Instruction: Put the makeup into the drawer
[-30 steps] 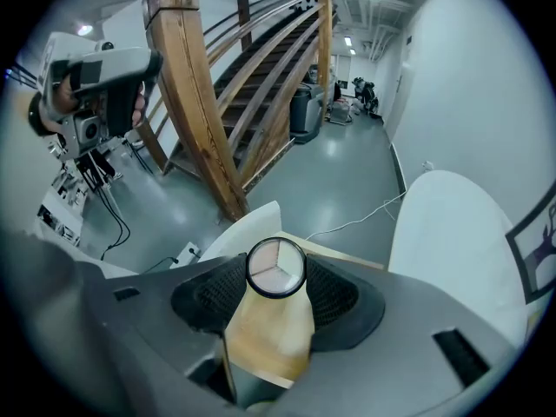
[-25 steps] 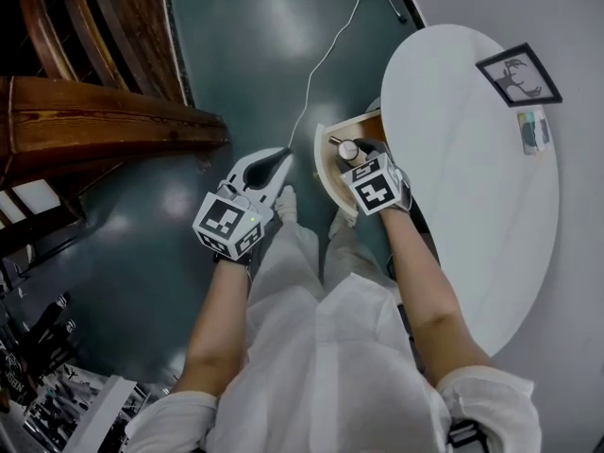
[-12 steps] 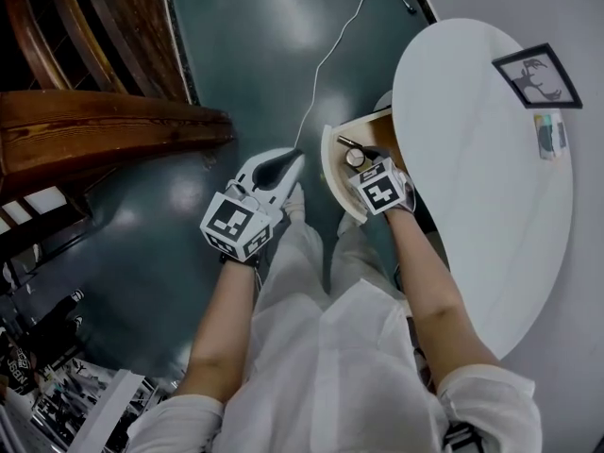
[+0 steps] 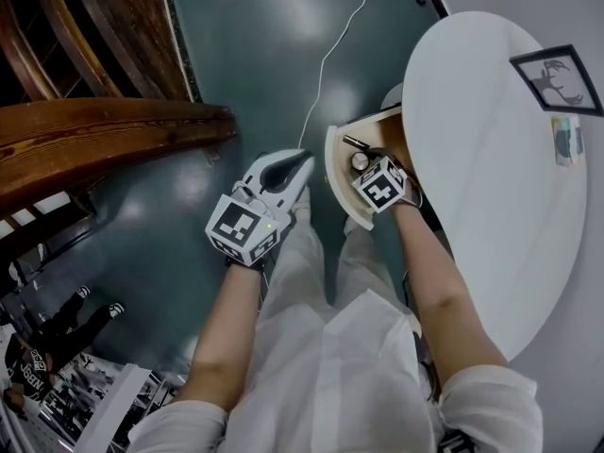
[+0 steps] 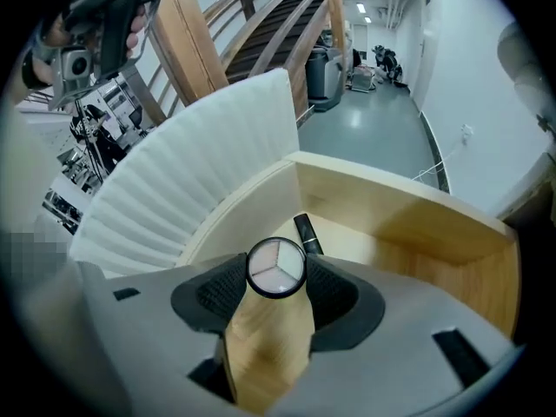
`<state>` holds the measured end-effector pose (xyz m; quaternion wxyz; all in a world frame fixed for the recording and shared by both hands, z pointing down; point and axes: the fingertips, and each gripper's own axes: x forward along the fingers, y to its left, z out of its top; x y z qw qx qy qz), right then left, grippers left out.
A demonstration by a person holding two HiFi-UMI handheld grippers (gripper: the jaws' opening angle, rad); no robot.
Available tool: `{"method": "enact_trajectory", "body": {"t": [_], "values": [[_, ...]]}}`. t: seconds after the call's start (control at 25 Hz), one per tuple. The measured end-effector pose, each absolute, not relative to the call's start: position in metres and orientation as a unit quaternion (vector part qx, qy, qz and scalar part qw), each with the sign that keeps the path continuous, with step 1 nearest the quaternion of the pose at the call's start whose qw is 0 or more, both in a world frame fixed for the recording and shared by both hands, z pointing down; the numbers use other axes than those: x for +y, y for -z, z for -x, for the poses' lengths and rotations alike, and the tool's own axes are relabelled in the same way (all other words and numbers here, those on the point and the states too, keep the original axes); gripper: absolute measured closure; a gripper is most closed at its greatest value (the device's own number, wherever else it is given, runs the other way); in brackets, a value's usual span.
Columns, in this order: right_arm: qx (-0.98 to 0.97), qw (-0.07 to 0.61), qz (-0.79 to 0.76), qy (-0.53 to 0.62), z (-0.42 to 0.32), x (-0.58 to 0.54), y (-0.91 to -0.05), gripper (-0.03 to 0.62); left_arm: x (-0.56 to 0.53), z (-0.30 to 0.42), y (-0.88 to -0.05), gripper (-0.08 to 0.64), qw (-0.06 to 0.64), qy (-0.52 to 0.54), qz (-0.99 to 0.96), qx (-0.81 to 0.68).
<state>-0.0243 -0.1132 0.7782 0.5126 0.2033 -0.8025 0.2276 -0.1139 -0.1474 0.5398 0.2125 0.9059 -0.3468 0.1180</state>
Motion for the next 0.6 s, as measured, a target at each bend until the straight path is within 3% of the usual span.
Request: {"method": "enact_trajectory", "body": {"t": [0.6], "values": [[-0.797, 0.545, -0.150, -0.214, 0.026, -0.109, -0.815, 0.382, -0.153, 0.107, -0.565, 0.534, 0.220, -0.125, -0.904, -0.345]]}}
